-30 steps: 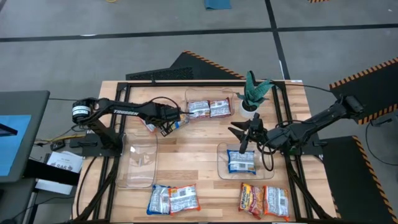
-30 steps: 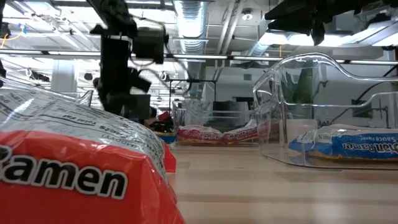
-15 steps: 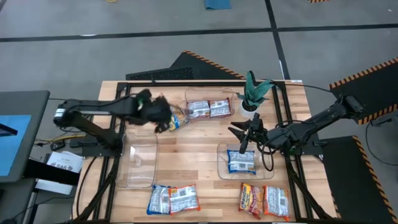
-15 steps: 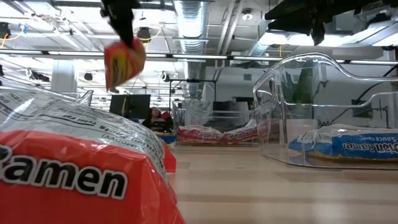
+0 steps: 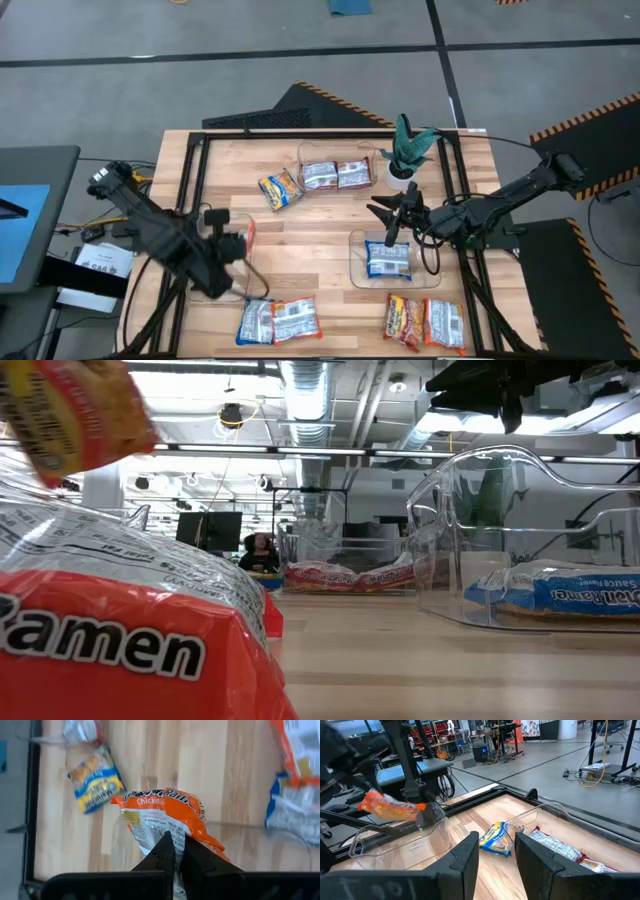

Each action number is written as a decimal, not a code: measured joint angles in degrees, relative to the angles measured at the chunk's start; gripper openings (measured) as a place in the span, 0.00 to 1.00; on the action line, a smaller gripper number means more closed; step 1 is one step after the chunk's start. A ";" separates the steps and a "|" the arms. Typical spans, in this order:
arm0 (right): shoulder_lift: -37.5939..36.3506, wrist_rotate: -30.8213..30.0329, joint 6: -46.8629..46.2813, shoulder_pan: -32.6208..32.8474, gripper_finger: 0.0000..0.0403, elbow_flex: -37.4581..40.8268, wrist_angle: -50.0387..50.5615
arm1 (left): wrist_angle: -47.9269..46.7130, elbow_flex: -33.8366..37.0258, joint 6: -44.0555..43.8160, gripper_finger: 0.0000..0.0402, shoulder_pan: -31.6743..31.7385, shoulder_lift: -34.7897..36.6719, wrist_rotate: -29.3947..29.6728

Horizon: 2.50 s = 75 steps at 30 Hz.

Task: Sort Maruchan noodles
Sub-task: Put the top left orange bag into the bottom left transparent bin, then put the top blue bag into the bottom right transparent bin

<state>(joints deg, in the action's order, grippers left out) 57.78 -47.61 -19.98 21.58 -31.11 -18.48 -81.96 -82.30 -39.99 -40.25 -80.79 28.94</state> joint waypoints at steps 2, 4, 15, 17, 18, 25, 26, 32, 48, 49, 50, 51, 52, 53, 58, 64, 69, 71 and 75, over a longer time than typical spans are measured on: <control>0.36 -0.02 -0.12 0.00 0.38 0.00 -0.23 | -2.21 0.00 -2.25 0.00 -1.95 -2.37 -0.25; 0.48 -0.02 -0.12 0.02 0.38 0.04 0.08 | -4.55 0.00 -3.15 0.00 -3.00 -4.99 -0.51; 1.20 -0.02 -0.14 0.00 0.38 0.04 -0.90 | -7.13 2.57 11.85 0.00 1.41 -15.91 -8.01; 1.20 -0.02 -0.12 0.02 0.38 0.04 -0.85 | -6.74 4.88 13.33 0.00 2.91 -15.80 -8.56; 1.20 -0.02 -0.12 0.00 0.38 0.04 -0.83 | -6.78 6.16 13.58 0.00 3.59 -15.45 -8.66; 1.20 -0.02 -0.08 0.00 0.38 0.04 -0.70 | -3.07 13.61 16.68 0.00 6.28 -13.94 -11.42; 1.20 -0.02 -0.08 0.01 0.38 0.04 -0.70 | -2.12 14.56 17.35 0.00 6.30 -13.94 -11.58; 1.20 -0.02 -0.08 0.02 0.38 0.04 -0.69 | 0.55 19.79 18.50 0.02 6.28 -13.94 -9.04; 1.20 0.17 -0.12 -0.47 0.38 0.04 -0.66 | -1.81 21.15 12.91 0.39 7.87 -13.92 -16.37; 1.20 0.17 -0.11 -0.34 0.38 0.04 -0.66 | -2.18 20.86 12.57 0.41 7.87 -13.92 -17.47; 1.20 0.17 -0.12 -0.17 0.38 0.04 -0.66 | -2.62 20.32 12.32 0.43 7.87 -13.92 -18.15; 1.20 0.19 -0.10 -0.20 0.38 0.04 -0.66 | -3.10 19.51 12.23 0.45 7.88 -13.92 -18.65; 1.20 0.24 -0.10 -0.31 0.38 0.04 -0.66 | -3.66 18.57 12.24 0.46 7.92 -13.92 -18.96; 1.20 0.27 -0.10 -0.44 0.38 0.04 -0.66 | -4.30 17.44 12.31 0.47 8.04 -13.92 -18.94; 1.20 0.44 -0.10 -1.52 0.38 0.04 -0.62 | -8.15 12.31 13.23 0.48 8.75 -13.91 -13.35; 1.20 2.49 -0.12 -1.42 0.38 0.04 -0.50 | -7.46 8.32 10.07 0.48 10.01 -9.97 -9.02; 1.20 2.73 -0.91 -1.36 0.38 0.04 -0.42 | 3.84 7.85 5.90 0.48 9.15 -0.48 5.68; 1.20 2.73 -0.95 -1.36 0.38 0.04 -0.39 | 11.33 9.55 7.17 0.48 8.83 4.11 11.92; 1.20 2.73 -0.54 -1.38 0.38 0.04 -0.20 | 30.31 15.44 14.53 0.48 8.89 11.98 20.24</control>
<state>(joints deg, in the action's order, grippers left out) 58.98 -44.88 -20.52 20.21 -31.07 -18.68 -51.65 -66.86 -25.45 -31.36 -68.81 49.18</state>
